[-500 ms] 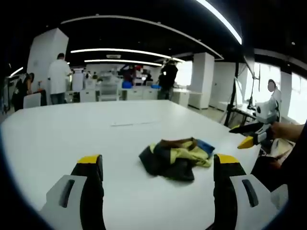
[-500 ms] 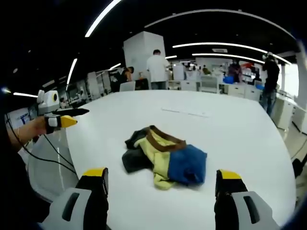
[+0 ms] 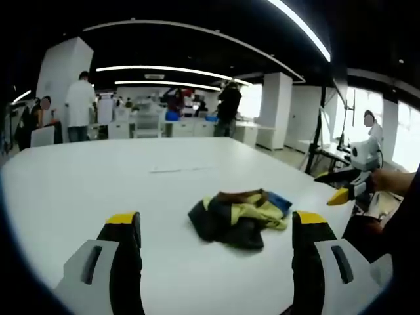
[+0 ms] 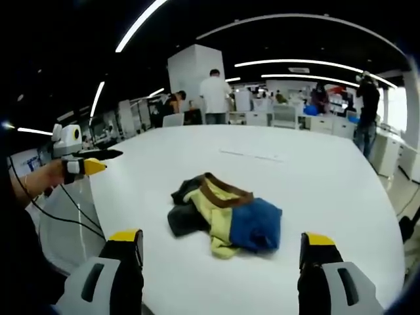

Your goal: Fold the garment on the visible template until the final outline fits inside the template.

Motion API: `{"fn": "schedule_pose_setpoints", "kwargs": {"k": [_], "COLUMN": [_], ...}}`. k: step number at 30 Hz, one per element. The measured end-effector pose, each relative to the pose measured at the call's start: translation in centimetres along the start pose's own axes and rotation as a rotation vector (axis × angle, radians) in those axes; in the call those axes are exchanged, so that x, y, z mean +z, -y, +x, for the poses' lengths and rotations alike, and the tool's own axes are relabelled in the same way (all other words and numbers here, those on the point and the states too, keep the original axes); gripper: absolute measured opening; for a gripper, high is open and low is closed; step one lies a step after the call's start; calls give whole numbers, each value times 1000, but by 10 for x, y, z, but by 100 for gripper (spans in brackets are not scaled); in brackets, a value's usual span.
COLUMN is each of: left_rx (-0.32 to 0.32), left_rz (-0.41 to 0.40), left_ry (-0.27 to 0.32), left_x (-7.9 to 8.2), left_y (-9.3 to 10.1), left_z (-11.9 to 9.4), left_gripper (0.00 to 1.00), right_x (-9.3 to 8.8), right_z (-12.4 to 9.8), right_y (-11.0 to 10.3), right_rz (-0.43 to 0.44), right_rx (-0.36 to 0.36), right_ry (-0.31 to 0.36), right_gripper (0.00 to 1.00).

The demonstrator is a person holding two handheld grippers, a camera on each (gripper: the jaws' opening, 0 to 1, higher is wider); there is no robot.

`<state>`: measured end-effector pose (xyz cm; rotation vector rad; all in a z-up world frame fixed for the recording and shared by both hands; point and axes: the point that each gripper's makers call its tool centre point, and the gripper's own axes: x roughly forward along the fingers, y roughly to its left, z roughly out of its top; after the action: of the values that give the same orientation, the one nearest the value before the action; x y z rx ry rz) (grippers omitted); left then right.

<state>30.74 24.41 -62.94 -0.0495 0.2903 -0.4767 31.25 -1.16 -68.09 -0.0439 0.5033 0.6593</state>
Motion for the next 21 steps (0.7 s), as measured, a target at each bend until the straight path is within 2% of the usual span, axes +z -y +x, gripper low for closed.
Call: {"fn": "schedule_pose_setpoints", "kwargs": {"k": [5, 10, 19, 21], "left_rx": [-2, -7, -56, -72], "left_rz": [-10, -14, 22, 36], "left_ry": [8, 14, -3, -23], "left_x": [2, 5, 4, 1], "left_y": [-2, -3, 3, 5], "left_z": [-1, 0, 10, 14], "left_gripper": [92, 91, 87, 85], "right_x": [0, 5, 10, 11], "right_z": [0, 0, 3, 5], "right_y": [1, 5, 11, 13], "right_rz": [0, 13, -7, -10], "right_rx": [-9, -18, -20, -17], "right_ry": [2, 31, 34, 33], "right_gripper": [99, 99, 96, 94]}}
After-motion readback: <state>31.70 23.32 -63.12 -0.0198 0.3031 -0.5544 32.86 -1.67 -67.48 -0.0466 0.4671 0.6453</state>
